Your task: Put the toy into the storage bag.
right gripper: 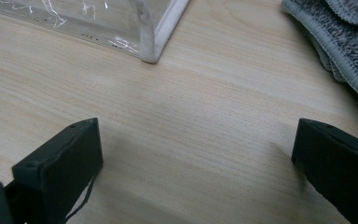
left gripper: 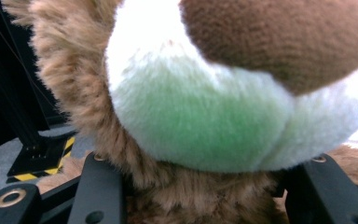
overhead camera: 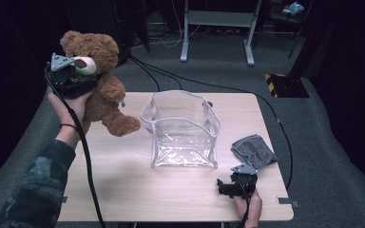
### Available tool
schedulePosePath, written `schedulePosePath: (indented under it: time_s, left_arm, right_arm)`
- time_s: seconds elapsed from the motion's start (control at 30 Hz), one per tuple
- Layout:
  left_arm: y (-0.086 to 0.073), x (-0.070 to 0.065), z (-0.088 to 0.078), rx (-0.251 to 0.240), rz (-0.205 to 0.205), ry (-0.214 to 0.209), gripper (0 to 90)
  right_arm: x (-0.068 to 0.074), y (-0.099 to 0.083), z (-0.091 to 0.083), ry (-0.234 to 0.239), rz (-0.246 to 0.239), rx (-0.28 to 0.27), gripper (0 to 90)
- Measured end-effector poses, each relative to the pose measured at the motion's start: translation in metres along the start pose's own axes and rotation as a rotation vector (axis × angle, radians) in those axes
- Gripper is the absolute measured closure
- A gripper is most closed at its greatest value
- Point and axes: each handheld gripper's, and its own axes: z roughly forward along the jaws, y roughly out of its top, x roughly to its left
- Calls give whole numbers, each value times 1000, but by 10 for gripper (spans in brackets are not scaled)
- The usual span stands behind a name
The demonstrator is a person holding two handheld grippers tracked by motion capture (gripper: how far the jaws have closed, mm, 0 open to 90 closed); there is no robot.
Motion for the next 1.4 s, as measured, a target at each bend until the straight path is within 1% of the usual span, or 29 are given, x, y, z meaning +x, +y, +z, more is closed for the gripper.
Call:
schedulePosePath:
  time_s: [0.3, 0.57, 0.67, 0.83, 1.1, 1.13, 1.23, 1.3, 1.33, 1.4]
  left_arm:
    - [23, -13, 9, -27, 17, -2, 483]
    - [39, -32, 22, -55, 22, -38, 479]
    - [43, -42, 28, -64, 23, -50, 476]
    - [50, -60, 39, -72, 38, -82, 472]
    - [56, -90, 58, -81, 43, -125, 467]
    - [57, -93, 59, -74, 57, -133, 467]
    - [59, -104, 64, -78, 62, -147, 466]
    - [60, -110, 67, -85, 63, -157, 466]
    - [60, -114, 69, -88, 54, -162, 466]
    - [59, -123, 73, -97, 53, -176, 466]
  right_arm:
    - [0, 0, 0, 0, 0, 0, 11]
    - [0, 0, 0, 0, 0, 0, 11]
    - [0, 0, 0, 0, 0, 0, 12]
    - [0, 0, 0, 0, 0, 0, 11]
    - [0, 0, 0, 0, 1, 0, 12]
    - [0, 0, 0, -1, 3, 1, 12]
    - [0, 0, 0, 2, 2, 3, 12]
    - [0, 0, 0, 3, 1, 3, 12]
    - [0, 0, 0, 3, 1, 2, 12]
    - [0, 0, 0, 3, 1, 2, 12]
